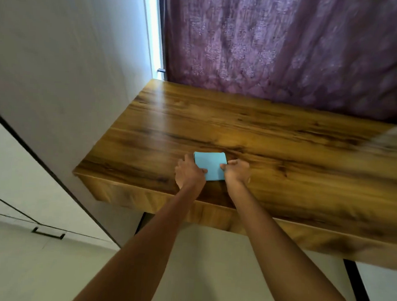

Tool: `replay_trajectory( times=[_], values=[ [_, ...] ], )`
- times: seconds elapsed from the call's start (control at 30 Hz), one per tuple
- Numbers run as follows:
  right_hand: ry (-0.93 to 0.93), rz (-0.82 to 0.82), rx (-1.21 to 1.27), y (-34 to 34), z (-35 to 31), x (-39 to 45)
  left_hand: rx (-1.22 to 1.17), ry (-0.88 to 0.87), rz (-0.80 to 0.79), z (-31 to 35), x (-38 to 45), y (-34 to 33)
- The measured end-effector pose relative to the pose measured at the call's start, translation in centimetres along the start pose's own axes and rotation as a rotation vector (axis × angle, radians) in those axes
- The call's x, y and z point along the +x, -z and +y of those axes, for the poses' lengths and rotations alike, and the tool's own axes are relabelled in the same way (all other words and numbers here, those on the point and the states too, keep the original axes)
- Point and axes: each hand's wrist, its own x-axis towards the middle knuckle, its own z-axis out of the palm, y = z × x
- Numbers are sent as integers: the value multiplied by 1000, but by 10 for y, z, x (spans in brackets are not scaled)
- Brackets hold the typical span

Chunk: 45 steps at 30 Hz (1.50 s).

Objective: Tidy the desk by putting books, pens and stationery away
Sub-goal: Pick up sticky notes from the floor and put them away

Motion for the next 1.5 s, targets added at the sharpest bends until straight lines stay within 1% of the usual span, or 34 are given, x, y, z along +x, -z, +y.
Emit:
replay_trajectory(
  times=[0.07, 0.17, 0.27, 0.3, 0.33, 0.37, 0.43, 0.47, 0.53, 0.6, 0.63, 0.7, 0.77, 0.83, 0.87, 0.9, 0.97, 1.03, 1.17, 1.23, 1.3, 1.37, 1.4, 1.43, 1.5],
  values=[
    [-6, 8, 32, -1, 4, -2, 7, -14, 2, 1, -4, 2],
    [13, 20, 15, 0, 10, -6, -2, -26, -17, 1, -8, 5],
    [28, -3, 50, 5, 15, -12, -24, -52, -40, 0, -14, 10],
    [21, -5, 135, 9, 15, -17, -66, -57, -27, 0, -19, 13],
    [8, 2, 271, 14, 17, -24, -142, -50, -5, -3, -23, 14],
    [-13, 23, 454, 22, 21, -33, -274, -24, 33, -7, -33, 16],
    [-74, 82, 862, 37, 34, -55, -571, 9, 165, -22, -56, 19],
    [-114, 117, 999, 43, 44, -64, -660, 1, 228, -30, -68, 22],
    [-233, 179, 1096, 45, 70, -80, -761, 27, 306, -45, -85, 22],
    [-364, 157, 1108, 36, 97, -92, -921, 209, 356, -58, -89, 19],
    [-428, 113, 1115, 28, 109, -98, -1007, 322, 346, -64, -88, 17],
    [-548, 5, 1165, 15, 130, -107, -1139, 489, 261, -74, -87, 11],
    [-630, -33, 1222, 2, 149, -108, -1231, 605, 209, -84, -87, 2],
    [-660, -56, 1272, -8, 162, -104, -1275, 710, 211, -92, -85, -6],
    [-654, -97, 1306, -14, 165, -101, -1286, 750, 193, -98, -82, -13],
    [-634, -161, 1346, -19, 168, -98, -1285, 780, 158, -103, -78, -20],
    [-572, -271, 1431, -30, 173, -95, -1298, 806, 26, -117, -75, -35],
    [-554, -307, 1476, -39, 173, -92, -1335, 786, -102, -124, -77, -44],
    [-583, -298, 1565, -50, 179, -81, -1305, 719, -175, -132, -78, -53],
    [-576, -313, 1614, -55, 182, -76, -1258, 659, -155, -129, -79, -52],
    [-553, -316, 1602, -58, 183, -76, -1208, 575, -69, -124, -82, -44],
    [-532, -293, 1586, -61, 181, -77, -1152, 406, 52, -119, -85, -34],
    [-531, -284, 1583, -61, 181, -78, -1070, 303, 115, -118, -87, -30],
    [-535, -279, 1581, -61, 181, -80, -928, 207, 161, -120, -87, -26],
    [-548, -273, 1587, -59, 185, -86, -551, 59, 200, -127, -91, -23]
  ],
)
